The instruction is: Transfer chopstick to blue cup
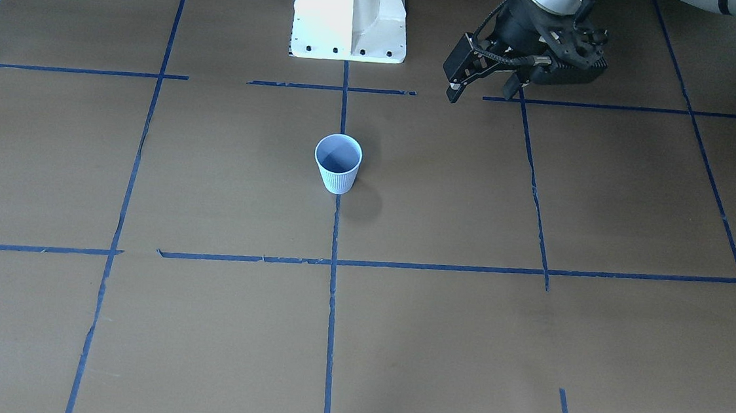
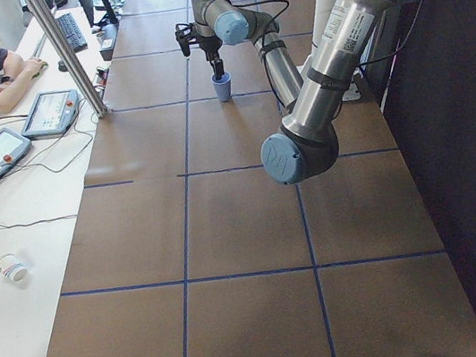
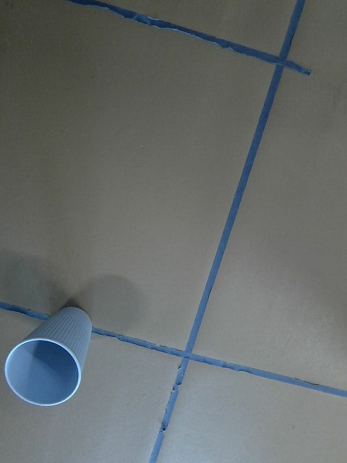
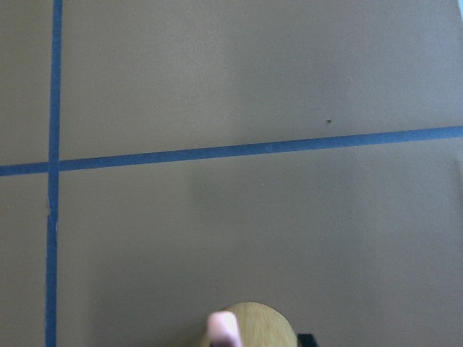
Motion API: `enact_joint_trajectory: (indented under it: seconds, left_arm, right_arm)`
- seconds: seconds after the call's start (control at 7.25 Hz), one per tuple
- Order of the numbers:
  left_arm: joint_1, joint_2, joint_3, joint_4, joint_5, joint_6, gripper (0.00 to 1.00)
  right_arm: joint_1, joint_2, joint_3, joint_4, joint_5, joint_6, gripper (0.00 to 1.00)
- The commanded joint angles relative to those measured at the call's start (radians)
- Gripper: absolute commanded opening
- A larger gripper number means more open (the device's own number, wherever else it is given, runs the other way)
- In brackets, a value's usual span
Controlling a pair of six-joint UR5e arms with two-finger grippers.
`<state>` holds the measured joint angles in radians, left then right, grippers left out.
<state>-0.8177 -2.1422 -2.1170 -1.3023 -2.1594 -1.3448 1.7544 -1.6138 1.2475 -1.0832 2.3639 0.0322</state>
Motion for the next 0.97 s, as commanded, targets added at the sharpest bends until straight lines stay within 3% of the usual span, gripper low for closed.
enact_joint_trajectory:
  seconds: [0.0, 0.83]
  left_arm:
    - [0.003, 0.001, 0.000, 0.000, -0.005, -0.007, 1.00]
    - [0.005, 0.002, 0.000, -0.002, -0.005, -0.027, 1.00]
  right_arm:
    - [-0.001, 0.023, 0.001, 0.000, -0.003, 0.002, 0.03]
    - [0.072, 0.005, 0.145, -0.015, 0.008, -0.003, 0.00]
